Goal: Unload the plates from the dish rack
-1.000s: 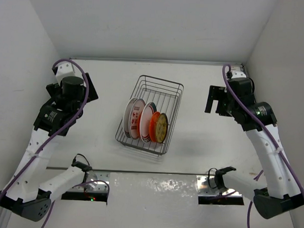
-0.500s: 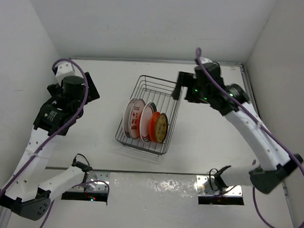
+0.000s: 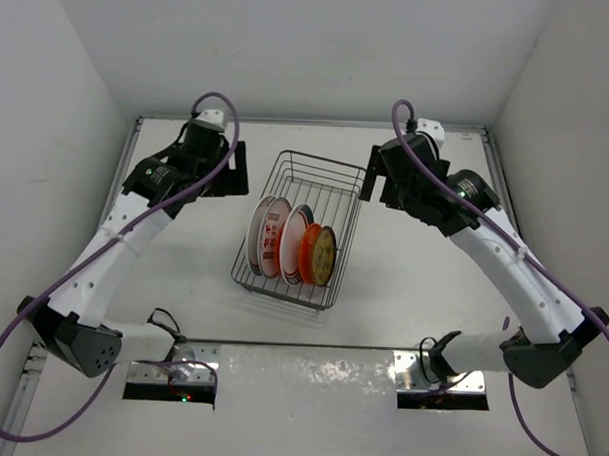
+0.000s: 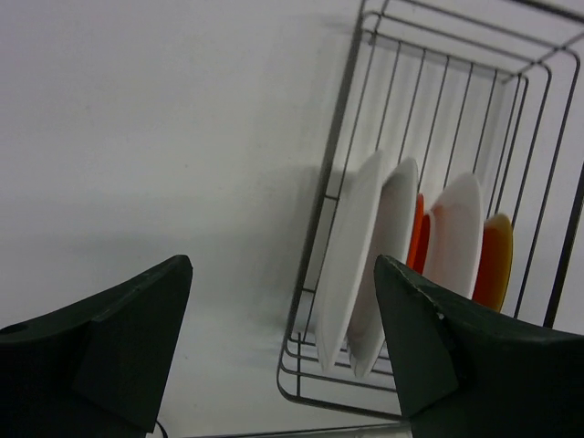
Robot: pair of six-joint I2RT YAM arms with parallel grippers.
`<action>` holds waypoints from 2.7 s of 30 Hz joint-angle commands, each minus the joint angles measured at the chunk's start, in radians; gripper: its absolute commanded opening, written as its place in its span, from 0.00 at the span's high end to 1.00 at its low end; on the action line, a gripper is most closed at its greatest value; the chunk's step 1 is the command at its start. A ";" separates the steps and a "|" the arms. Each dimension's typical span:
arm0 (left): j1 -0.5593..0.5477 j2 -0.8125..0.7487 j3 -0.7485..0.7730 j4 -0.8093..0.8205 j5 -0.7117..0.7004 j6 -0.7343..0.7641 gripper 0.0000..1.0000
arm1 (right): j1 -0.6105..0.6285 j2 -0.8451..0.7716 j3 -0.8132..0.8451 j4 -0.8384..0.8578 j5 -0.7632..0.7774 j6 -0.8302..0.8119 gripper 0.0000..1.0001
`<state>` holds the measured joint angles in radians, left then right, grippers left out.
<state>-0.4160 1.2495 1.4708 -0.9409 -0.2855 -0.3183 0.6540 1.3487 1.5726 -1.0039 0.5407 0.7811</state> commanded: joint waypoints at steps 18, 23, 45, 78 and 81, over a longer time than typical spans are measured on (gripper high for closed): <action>-0.110 0.139 -0.153 0.045 0.158 0.110 0.63 | -0.036 -0.149 -0.160 -0.044 0.096 -0.062 0.01; -0.144 0.159 -0.182 0.057 0.138 0.108 0.73 | -0.037 -0.148 -0.158 -0.036 0.088 -0.066 0.01; -0.170 0.214 0.385 -0.253 -0.522 -0.018 1.00 | -0.044 -0.117 -0.097 -0.045 0.090 -0.111 0.01; 0.481 0.463 -0.100 0.464 0.082 -0.233 0.04 | -0.050 -0.246 -0.352 0.079 -0.059 -0.181 0.01; 0.318 0.403 0.034 0.401 -0.041 -0.124 0.00 | -0.053 -0.227 -0.352 0.090 -0.059 -0.195 0.01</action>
<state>0.0479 1.7863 1.3560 -0.5251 -0.1921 -0.5423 0.6079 1.1076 1.2247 -0.9501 0.4694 0.6086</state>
